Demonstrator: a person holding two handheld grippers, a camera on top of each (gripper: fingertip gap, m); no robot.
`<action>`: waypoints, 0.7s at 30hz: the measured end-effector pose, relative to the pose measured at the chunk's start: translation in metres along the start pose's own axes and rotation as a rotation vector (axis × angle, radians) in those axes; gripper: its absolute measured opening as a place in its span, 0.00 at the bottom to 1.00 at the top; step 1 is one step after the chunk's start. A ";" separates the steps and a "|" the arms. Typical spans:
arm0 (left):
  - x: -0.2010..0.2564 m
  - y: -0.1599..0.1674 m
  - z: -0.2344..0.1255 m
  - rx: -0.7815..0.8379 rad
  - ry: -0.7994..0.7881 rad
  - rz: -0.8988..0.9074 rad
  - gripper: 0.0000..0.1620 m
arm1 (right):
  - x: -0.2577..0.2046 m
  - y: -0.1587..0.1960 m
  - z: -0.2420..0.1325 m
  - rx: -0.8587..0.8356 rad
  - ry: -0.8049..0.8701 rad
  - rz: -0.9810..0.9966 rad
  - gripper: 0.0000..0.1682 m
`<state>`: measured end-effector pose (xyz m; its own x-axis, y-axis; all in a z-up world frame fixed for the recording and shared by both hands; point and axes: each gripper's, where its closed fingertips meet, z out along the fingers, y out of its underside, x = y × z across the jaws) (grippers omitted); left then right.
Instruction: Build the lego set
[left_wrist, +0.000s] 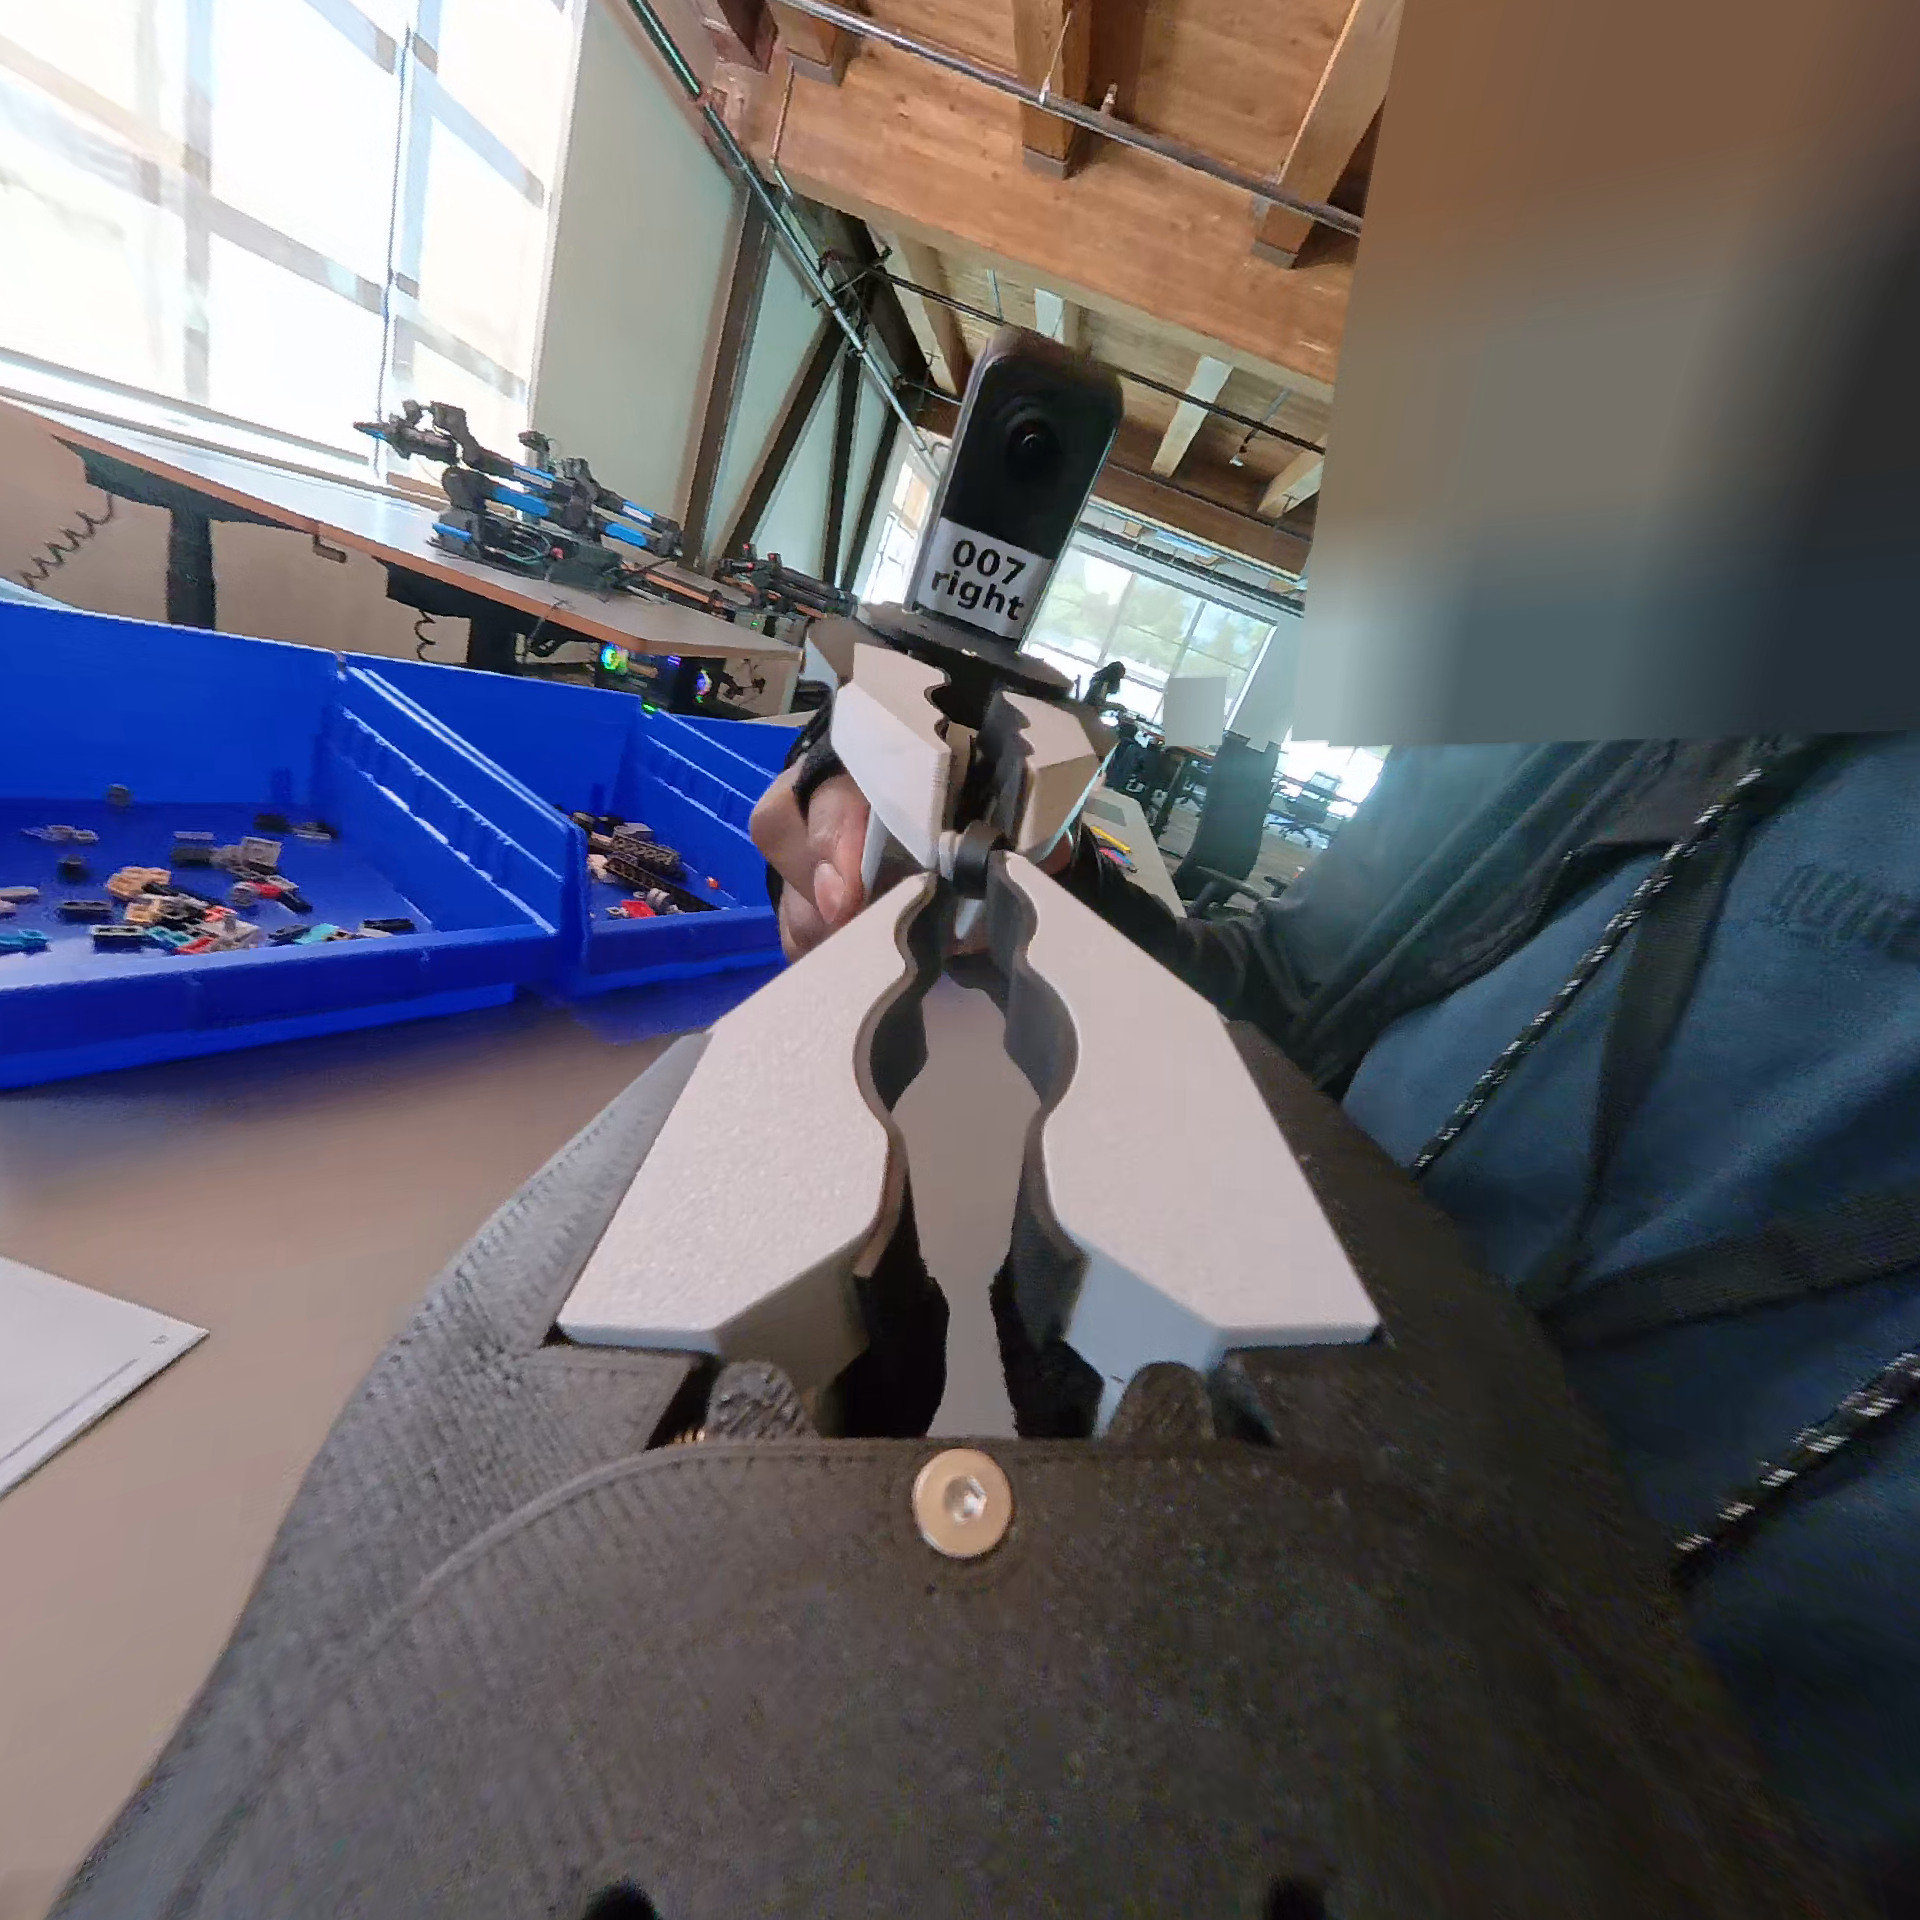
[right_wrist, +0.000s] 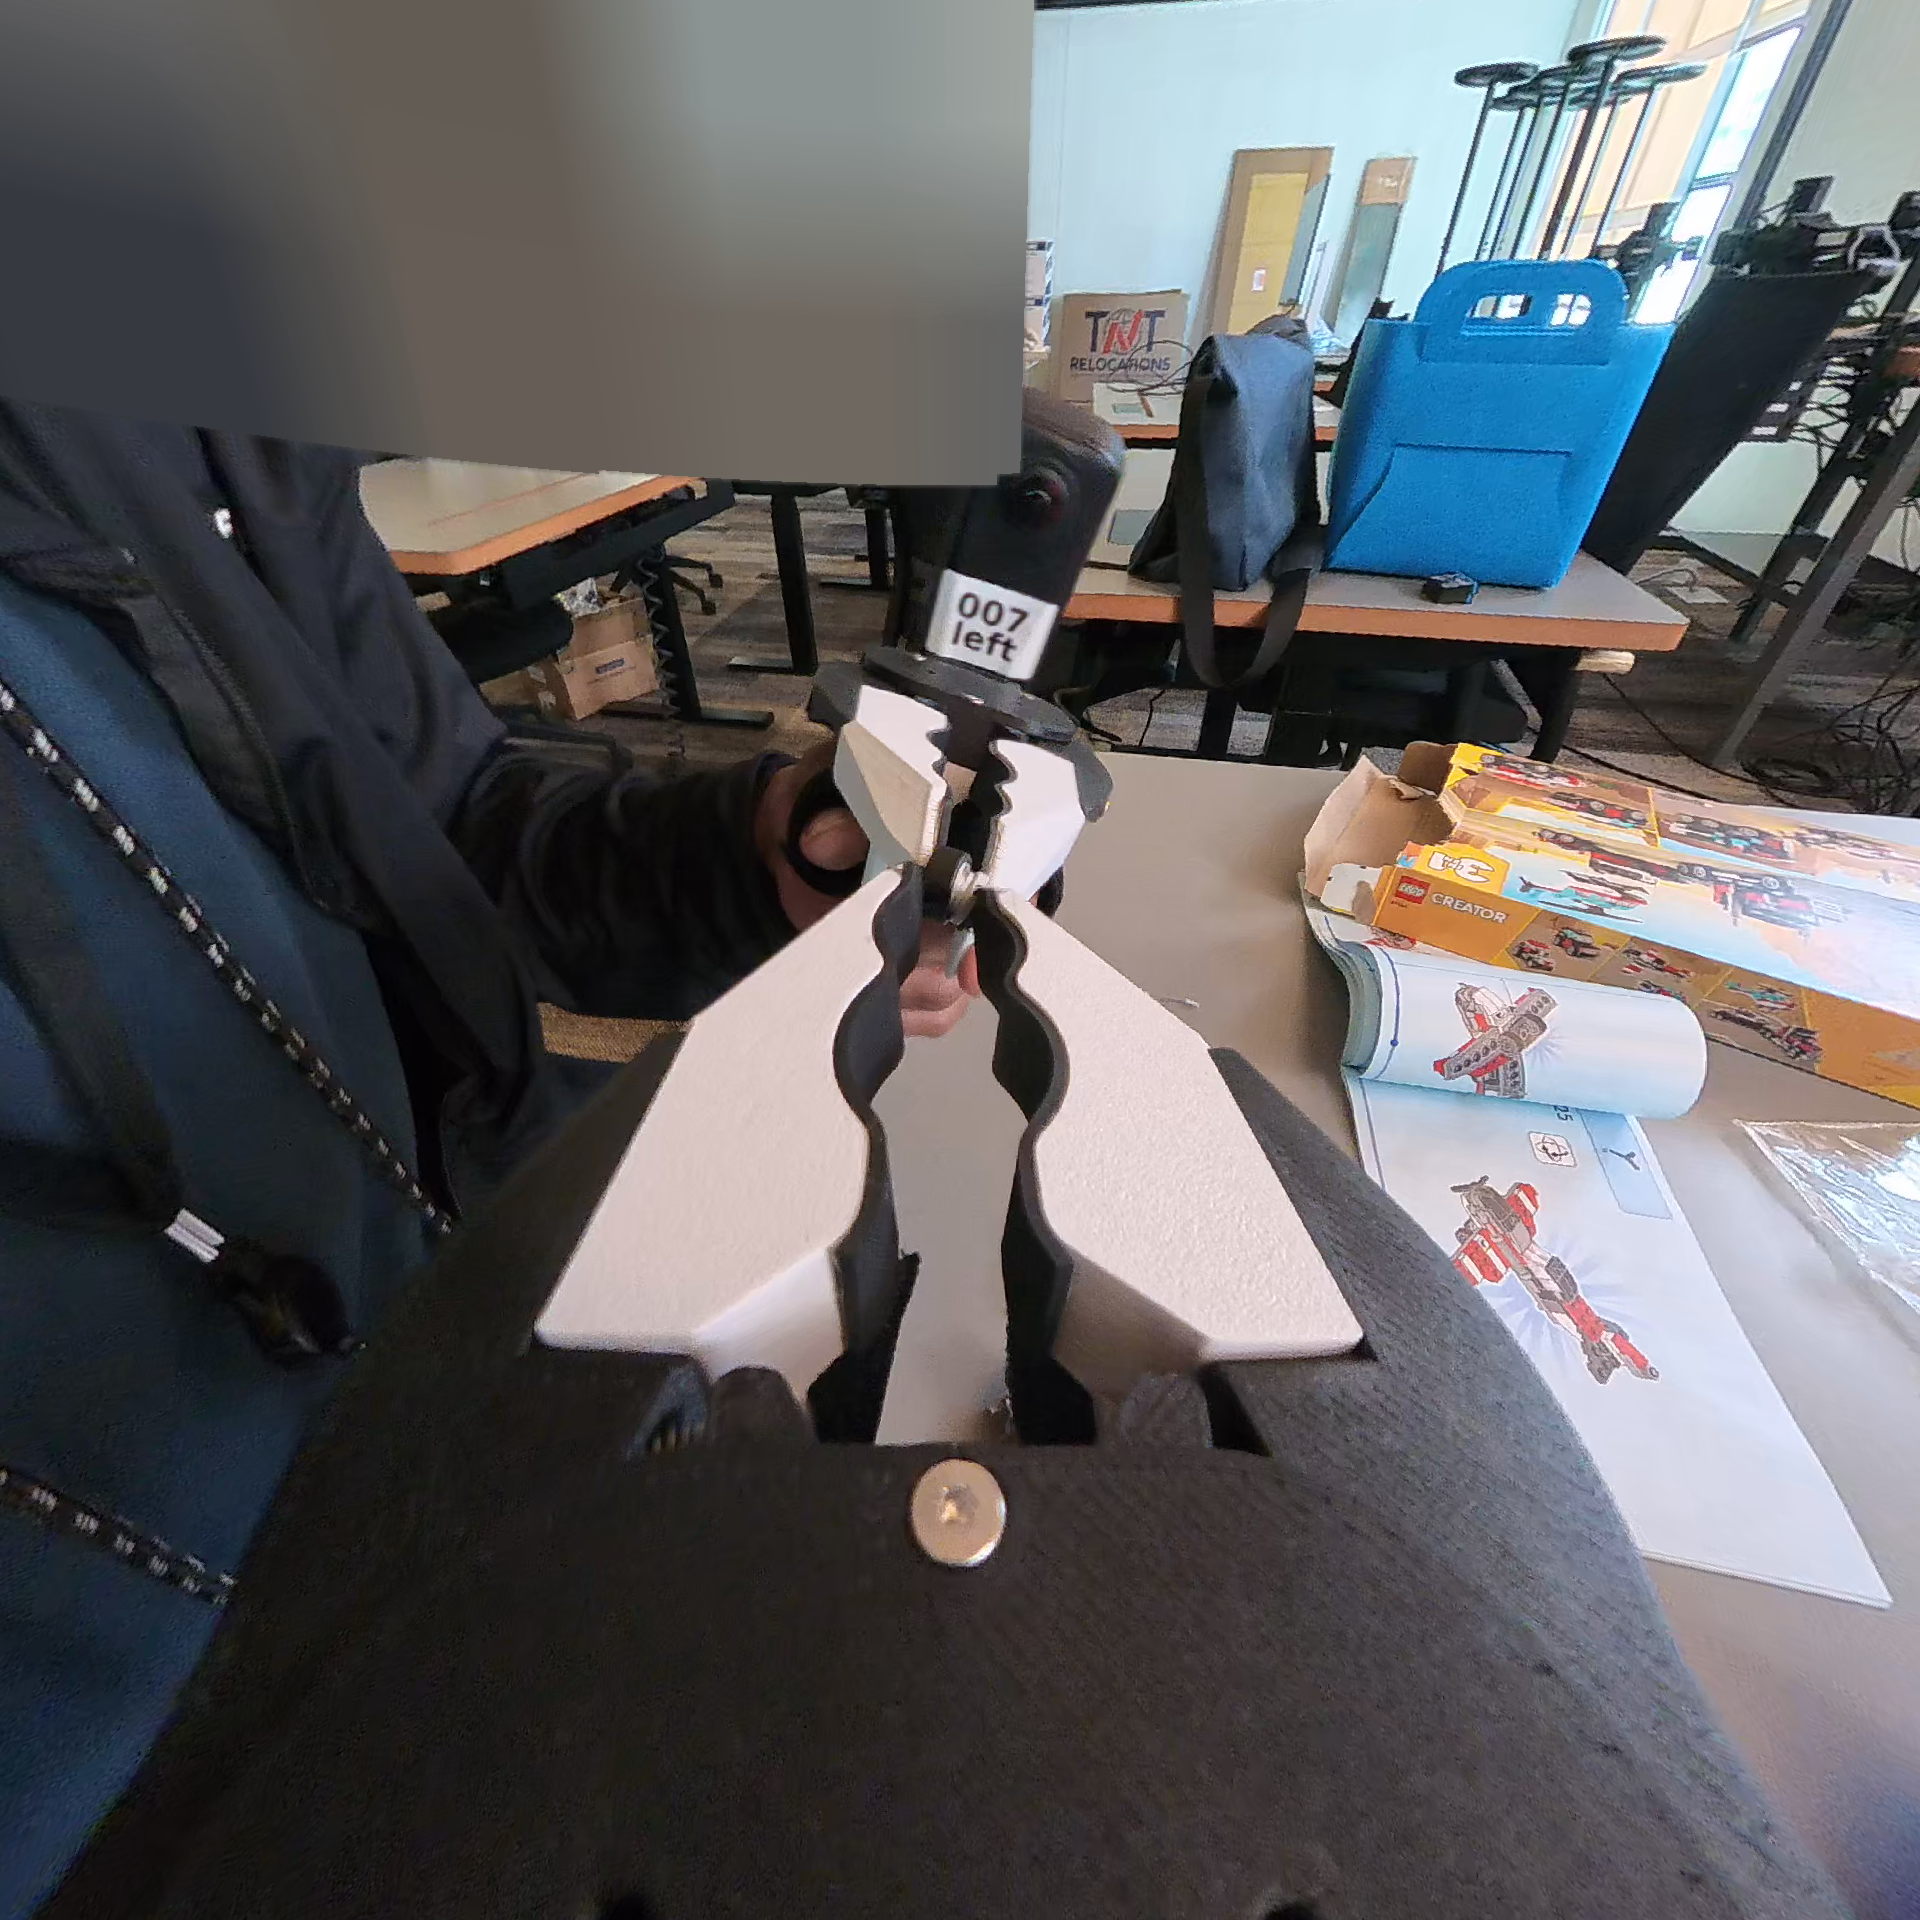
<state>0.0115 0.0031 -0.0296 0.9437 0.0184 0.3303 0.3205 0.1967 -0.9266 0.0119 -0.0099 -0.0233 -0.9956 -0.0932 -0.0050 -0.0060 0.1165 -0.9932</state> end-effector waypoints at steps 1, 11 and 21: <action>0.000 0.001 0.000 -0.001 0.009 -0.017 0.04 | 0.000 0.001 0.000 -0.006 -0.001 -0.006 0.06; 0.004 0.000 0.001 0.026 0.074 -0.072 0.04 | -0.004 -0.001 0.000 -0.005 -0.011 -0.031 0.06; 0.010 -0.004 -0.001 0.081 0.164 -0.159 0.03 | -0.008 -0.006 0.002 0.040 -0.035 -0.010 0.05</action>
<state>0.0197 0.0017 -0.0233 0.8848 -0.1776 0.4307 0.4644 0.2629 -0.8457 0.0197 -0.0117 -0.0177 -0.9916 -0.1292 0.0018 -0.0117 0.0757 -0.9971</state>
